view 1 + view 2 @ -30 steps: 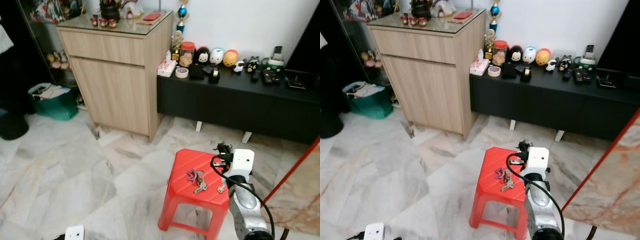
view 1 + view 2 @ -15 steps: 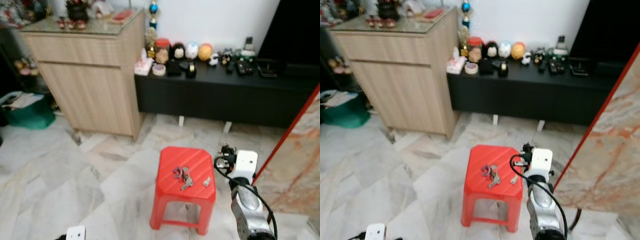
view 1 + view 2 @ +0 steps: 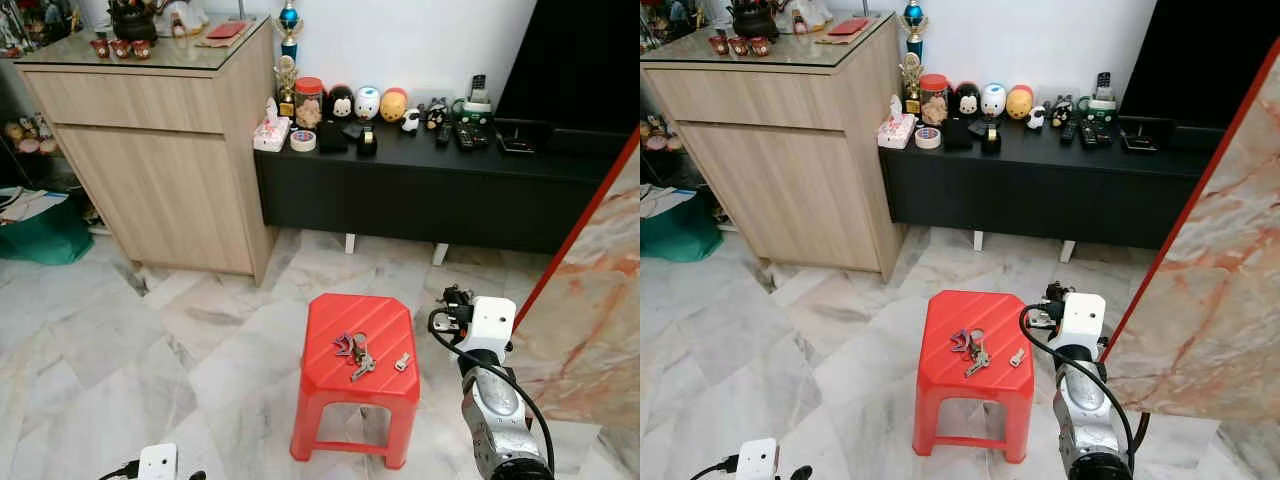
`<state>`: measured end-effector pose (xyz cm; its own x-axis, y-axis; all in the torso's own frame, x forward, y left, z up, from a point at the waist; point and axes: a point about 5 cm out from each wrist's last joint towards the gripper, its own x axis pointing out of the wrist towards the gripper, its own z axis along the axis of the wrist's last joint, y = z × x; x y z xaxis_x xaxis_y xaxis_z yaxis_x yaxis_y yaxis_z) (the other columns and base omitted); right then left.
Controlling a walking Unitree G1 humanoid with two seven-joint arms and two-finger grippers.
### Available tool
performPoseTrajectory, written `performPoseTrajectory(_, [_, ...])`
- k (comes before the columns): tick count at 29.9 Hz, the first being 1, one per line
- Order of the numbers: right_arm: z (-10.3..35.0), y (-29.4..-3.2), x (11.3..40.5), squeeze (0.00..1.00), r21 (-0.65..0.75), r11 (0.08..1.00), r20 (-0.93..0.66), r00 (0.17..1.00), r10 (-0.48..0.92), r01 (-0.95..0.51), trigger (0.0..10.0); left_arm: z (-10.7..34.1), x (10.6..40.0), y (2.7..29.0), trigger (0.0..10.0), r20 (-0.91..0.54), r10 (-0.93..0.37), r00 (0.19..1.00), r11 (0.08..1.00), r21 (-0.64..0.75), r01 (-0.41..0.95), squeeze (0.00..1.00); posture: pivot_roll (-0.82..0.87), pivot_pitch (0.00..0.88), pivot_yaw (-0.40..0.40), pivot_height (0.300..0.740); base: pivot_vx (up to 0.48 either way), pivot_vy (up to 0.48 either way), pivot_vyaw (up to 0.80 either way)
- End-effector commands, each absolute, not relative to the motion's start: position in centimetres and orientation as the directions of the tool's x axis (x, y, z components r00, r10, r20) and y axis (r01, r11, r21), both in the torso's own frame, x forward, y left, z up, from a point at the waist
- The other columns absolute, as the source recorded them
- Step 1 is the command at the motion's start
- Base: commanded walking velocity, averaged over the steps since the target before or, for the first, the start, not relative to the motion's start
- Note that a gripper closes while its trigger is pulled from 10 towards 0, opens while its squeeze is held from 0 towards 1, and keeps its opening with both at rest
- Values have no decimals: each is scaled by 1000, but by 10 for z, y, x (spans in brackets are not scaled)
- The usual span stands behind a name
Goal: Hang keys on a hook
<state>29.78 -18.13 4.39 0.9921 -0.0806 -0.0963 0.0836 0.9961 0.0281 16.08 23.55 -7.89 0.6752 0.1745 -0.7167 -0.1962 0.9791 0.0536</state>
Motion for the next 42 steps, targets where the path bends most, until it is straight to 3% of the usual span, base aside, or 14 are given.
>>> performPoseTrajectory(1, [45,-181,299,0,24,996,-93,992,-80,82,10000,-79,159,236,10000,-719,173,673,981,63,-186,0,27,0,-28,740,0,-262,0])
performPoseTrajectory(24, [42,-183,298,0,36,993,-112,988,-109,113,10000,-77,164,235,10000,-699,171,695,981,59,-182,0,30,0,-26,740,0,-274,0])
performPoseTrajectory(32, [41,-183,298,0,37,993,-113,988,-106,111,10000,-76,165,234,10000,-694,170,699,981,55,-184,0,30,0,-26,740,0,-286,-639])
performPoseTrajectory(42, [45,-181,301,0,30,994,-96,990,-104,107,10000,-77,165,234,10000,-697,175,695,980,57,-190,0,25,0,-25,740,0,-112,0])
